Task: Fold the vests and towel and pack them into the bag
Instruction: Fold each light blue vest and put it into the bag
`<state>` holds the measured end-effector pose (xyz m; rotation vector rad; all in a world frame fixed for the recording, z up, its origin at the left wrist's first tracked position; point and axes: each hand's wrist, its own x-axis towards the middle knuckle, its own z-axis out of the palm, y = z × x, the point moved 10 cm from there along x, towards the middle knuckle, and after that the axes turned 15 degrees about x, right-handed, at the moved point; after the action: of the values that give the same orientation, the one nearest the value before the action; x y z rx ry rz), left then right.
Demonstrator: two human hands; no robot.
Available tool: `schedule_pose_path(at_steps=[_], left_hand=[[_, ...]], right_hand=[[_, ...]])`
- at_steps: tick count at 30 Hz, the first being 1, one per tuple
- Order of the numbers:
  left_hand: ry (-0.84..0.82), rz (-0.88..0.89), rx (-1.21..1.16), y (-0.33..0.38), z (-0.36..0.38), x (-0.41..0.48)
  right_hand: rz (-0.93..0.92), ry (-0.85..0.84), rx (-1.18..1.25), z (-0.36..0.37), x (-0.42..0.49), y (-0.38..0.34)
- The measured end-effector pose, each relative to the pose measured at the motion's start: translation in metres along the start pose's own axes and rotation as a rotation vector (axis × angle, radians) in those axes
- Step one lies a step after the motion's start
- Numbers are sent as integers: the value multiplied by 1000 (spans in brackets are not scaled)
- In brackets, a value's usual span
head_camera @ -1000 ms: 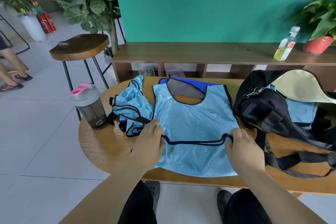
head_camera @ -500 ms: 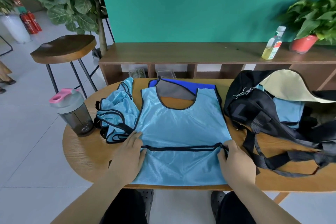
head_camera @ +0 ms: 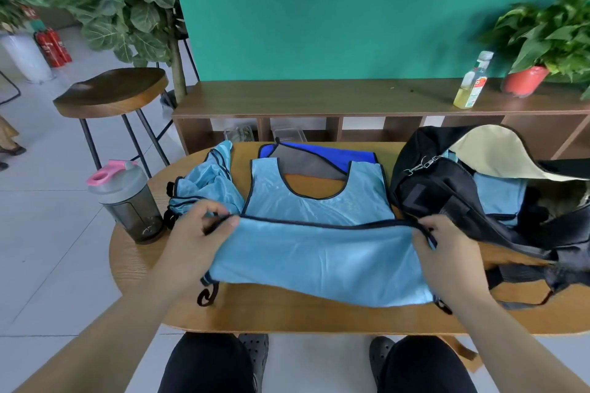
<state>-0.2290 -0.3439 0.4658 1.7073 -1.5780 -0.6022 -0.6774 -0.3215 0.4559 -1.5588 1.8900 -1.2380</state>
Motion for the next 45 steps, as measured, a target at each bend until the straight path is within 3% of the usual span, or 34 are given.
schedule_pose_path(at_steps=[6, 10, 13, 16, 20, 34, 40, 45], left_hand=[[145, -122, -44, 9, 3, 71], [-89, -201, 112, -41, 66, 83], [-156, -94, 316, -56, 95, 62], [-72, 41, 400, -51, 102, 39], [20, 84, 440, -58, 97, 19], [199, 43, 287, -49, 53, -44], [286, 89, 194, -3, 7, -2], [237, 52, 242, 1, 16, 90]], right_hand=[[192, 53, 397, 17, 78, 7], [262, -139, 152, 60, 86, 41], [215, -230, -41, 83, 64, 57], [116, -145, -112, 86, 50, 60], [36, -116, -102, 84, 31, 62], [-38, -71, -42, 47, -6, 47], [-147, -10, -127, 34, 34, -6], [2, -23, -168, 68, 104, -12]])
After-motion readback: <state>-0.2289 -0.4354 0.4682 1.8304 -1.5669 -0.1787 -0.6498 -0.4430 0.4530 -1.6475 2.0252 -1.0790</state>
